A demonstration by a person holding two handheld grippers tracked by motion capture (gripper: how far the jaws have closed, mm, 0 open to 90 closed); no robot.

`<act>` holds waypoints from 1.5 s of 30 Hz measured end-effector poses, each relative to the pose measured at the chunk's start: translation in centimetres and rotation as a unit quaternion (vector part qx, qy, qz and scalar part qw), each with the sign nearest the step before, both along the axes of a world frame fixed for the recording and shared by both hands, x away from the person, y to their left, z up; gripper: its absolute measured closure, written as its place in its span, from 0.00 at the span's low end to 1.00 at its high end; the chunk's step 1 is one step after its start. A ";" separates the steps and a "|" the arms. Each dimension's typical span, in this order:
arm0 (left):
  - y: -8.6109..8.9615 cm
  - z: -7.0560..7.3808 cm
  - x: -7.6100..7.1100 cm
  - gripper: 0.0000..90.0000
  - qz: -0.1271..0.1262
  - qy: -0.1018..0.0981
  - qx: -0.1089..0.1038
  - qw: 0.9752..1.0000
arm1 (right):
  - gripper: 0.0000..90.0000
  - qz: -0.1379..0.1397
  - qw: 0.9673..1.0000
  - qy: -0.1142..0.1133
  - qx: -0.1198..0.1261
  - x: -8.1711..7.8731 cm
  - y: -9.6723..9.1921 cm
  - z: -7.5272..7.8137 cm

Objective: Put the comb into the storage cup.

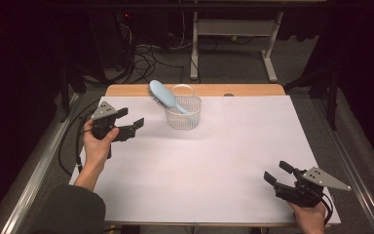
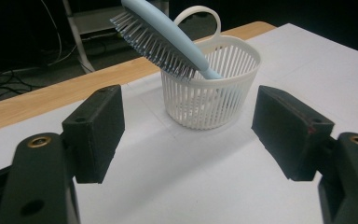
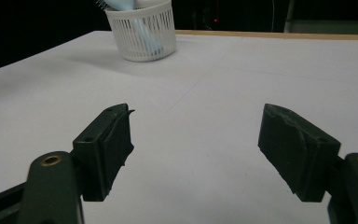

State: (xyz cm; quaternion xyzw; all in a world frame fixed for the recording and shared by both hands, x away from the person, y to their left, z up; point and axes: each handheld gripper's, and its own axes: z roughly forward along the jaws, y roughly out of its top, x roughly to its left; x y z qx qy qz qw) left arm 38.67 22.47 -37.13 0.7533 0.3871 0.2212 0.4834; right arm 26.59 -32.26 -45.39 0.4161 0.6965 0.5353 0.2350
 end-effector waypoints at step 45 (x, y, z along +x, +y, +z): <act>1.2 -0.5 -2.8 0.29 0.000 -0.008 -0.002 1.000 | 0.29 0.000 1.000 0.002 0.005 0.2 0.0 0.0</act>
